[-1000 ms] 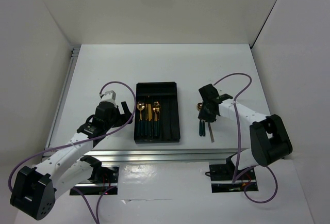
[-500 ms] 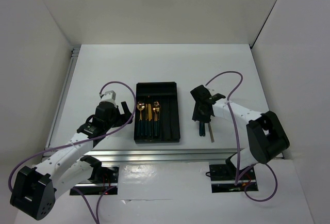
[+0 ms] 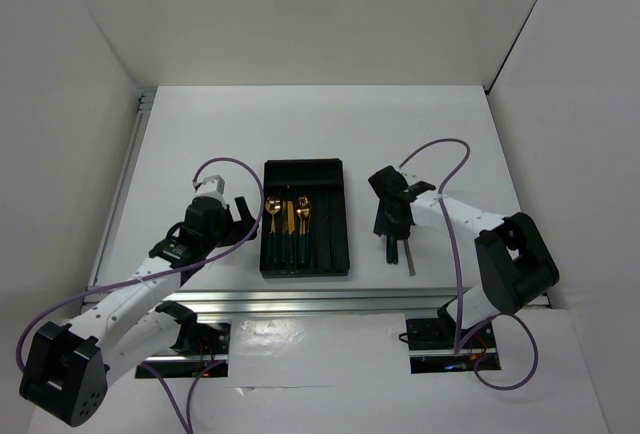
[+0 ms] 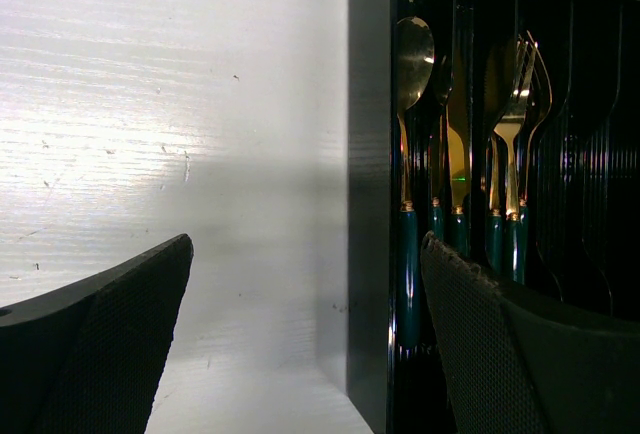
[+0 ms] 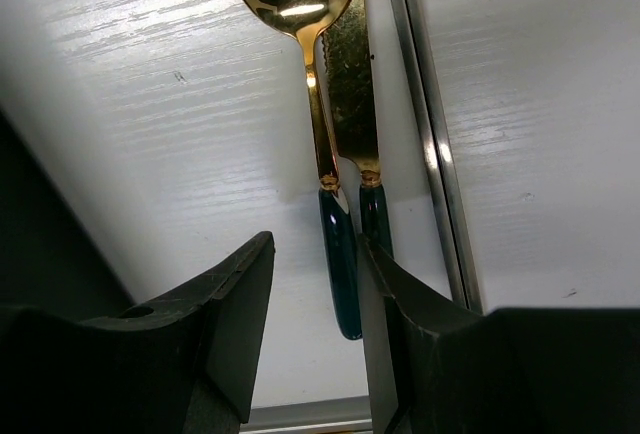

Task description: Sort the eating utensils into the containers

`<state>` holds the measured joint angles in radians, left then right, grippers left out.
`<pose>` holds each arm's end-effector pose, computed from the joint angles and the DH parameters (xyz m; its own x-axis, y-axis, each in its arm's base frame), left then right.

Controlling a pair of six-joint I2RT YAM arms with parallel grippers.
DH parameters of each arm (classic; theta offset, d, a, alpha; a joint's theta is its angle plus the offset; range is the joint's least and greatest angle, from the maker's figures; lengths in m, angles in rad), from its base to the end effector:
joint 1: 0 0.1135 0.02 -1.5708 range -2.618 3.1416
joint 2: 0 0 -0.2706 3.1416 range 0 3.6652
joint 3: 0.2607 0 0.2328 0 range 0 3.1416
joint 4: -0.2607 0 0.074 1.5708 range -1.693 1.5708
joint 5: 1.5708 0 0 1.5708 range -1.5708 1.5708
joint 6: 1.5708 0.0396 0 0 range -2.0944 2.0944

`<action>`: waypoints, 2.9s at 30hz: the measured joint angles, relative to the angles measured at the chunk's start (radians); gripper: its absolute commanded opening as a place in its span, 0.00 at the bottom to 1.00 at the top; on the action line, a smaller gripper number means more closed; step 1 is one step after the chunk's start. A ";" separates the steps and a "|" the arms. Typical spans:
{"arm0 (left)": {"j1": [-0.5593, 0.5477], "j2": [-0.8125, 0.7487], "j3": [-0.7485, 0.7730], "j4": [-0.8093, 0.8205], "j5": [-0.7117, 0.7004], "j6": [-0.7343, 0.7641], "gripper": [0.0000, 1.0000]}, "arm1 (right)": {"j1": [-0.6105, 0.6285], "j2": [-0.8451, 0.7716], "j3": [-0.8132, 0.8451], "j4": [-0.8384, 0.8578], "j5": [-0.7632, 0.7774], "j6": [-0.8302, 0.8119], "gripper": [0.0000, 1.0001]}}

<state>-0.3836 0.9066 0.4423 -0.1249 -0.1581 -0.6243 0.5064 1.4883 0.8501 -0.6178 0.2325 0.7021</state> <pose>0.1648 -0.0598 0.2167 -0.5632 -0.3952 -0.7257 -0.0998 0.9043 -0.4150 0.2221 0.1128 0.1904 -0.8994 0.2198 -0.3779 0.2243 0.9740 0.0327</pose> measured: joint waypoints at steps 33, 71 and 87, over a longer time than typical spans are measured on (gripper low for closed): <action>0.000 0.000 0.000 -0.001 0.000 0.000 1.00 | 0.118 0.053 0.170 -0.070 0.017 0.019 0.00; 0.000 -0.073 -0.005 -0.078 -0.159 -0.064 1.00 | 0.417 0.398 0.486 0.313 -0.167 0.200 0.00; 0.000 -0.073 -0.005 -0.077 -0.159 -0.064 1.00 | 0.433 0.474 0.530 0.320 -0.199 0.200 0.00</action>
<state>-0.3832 0.8337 0.4377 -0.2024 -0.3172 -0.6884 0.9398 1.9621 1.3804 -0.2981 0.0334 0.9016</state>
